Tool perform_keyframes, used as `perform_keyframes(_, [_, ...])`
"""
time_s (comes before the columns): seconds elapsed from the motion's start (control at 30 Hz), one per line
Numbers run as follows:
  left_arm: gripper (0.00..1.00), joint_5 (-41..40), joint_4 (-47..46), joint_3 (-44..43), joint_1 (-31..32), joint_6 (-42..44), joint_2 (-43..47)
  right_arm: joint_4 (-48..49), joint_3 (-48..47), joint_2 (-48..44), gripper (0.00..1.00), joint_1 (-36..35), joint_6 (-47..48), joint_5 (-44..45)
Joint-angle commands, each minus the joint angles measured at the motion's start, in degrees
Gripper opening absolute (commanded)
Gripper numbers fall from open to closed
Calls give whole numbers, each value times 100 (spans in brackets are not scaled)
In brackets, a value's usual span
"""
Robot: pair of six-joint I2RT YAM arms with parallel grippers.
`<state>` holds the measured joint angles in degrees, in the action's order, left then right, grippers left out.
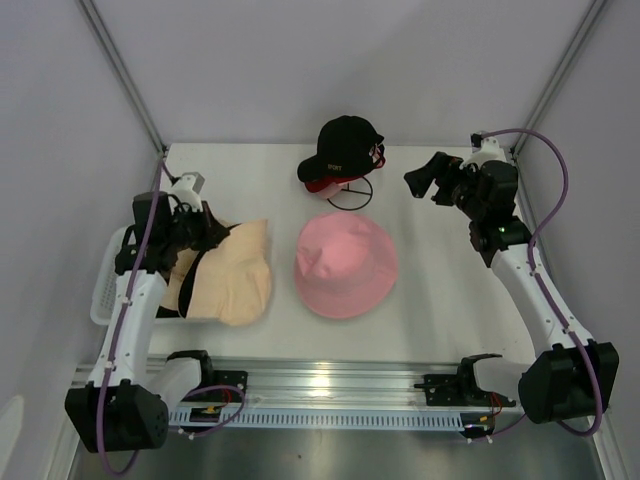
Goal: Stack the hats
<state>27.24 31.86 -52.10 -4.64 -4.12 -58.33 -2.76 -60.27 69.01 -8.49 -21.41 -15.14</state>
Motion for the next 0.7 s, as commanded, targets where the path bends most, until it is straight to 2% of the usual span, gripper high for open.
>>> perform_keyframes(0.0, [1, 150, -302, -564, -63, -176, 356, 215, -213, -186, 99, 23, -100, -86])
perform_keyframes(0.2, [1, 289, -461, -1082, -72, -598, 506, 531, -204, -379, 99, 14, -293, -340])
perform_keyframes(0.33, [1, 212, -671, -1583, -63, -1221, 672, 1005, -213, -310, 99, 14, -548, -1244])
perform_keyframes(0.43, [1, 1, -1066, -1908, -63, -2072, 796, 1322, -432, -152, 100, -117, -619, -1781])
perform_keyframes(0.53, [1, -349, -1462, -2172, -63, -2679, 727, 1577, -870, 102, 99, -442, -610, -2352])
perform_keyframes(0.6, [1, -692, -1533, -2234, -63, -2892, 691, 1630, -1135, 226, 100, -959, -339, -2651])
perform_keyframes(0.67, [1, -983, -1743, -2191, -63, -3269, 665, 1516, -1495, 428, 99, -1416, 404, -2723])
